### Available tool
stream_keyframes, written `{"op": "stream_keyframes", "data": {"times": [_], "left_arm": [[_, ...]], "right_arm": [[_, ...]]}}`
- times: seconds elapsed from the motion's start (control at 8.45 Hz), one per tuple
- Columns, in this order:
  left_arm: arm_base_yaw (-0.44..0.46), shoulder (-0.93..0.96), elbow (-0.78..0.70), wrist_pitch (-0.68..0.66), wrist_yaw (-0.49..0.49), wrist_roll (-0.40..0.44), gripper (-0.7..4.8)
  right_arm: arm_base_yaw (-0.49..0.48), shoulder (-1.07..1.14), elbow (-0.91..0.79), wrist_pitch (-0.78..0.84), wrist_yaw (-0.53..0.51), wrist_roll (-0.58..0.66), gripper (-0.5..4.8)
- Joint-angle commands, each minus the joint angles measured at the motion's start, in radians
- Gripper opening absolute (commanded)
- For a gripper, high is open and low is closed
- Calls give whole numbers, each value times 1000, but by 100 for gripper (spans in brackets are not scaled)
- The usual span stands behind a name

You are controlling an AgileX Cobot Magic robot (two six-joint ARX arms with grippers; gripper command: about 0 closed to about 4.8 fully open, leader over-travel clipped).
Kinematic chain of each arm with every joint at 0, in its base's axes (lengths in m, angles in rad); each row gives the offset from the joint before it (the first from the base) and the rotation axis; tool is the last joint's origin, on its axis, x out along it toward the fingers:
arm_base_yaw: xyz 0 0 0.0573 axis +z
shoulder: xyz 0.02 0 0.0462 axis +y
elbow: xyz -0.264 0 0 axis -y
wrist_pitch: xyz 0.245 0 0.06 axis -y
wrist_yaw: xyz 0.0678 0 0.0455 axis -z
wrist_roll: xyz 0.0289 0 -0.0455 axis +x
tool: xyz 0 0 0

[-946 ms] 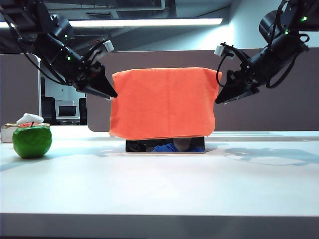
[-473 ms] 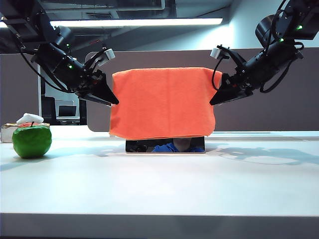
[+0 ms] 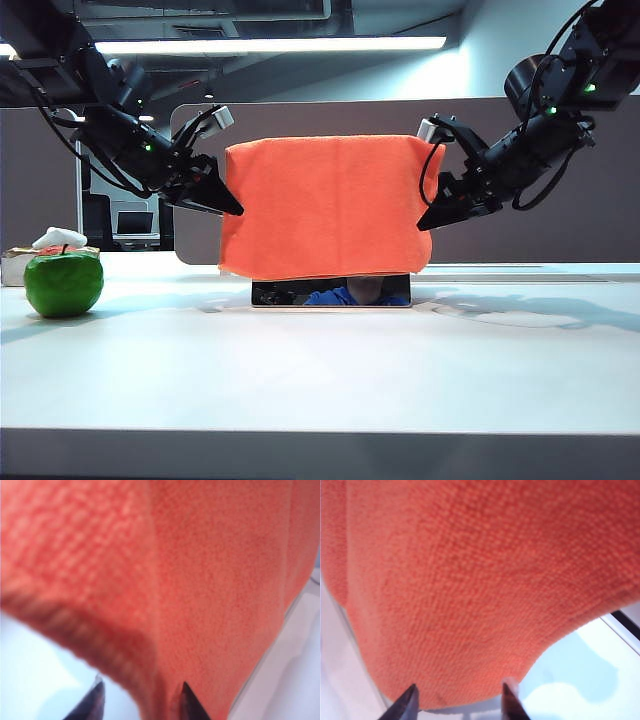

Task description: Pick up the cloth from the table and use it to cover the mirror.

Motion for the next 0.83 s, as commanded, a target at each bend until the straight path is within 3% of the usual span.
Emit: {"op": "stream_keyframes", "data": {"times": [0.12,0.59,0.71,0.83], "left_arm": [[0,9,4,43,15,-4,194],[0,33,4,42,45,-5,194],[0,36,4,42,94,-23,193],[0,36,4,42,96,-23,193]], "right_arm": [[1,14,4,77,20,11,213],[1,19,4,107,45,11,213],[3,31,4,105,-3,11,254],[3,34,4,106,-8,11,254]]}}
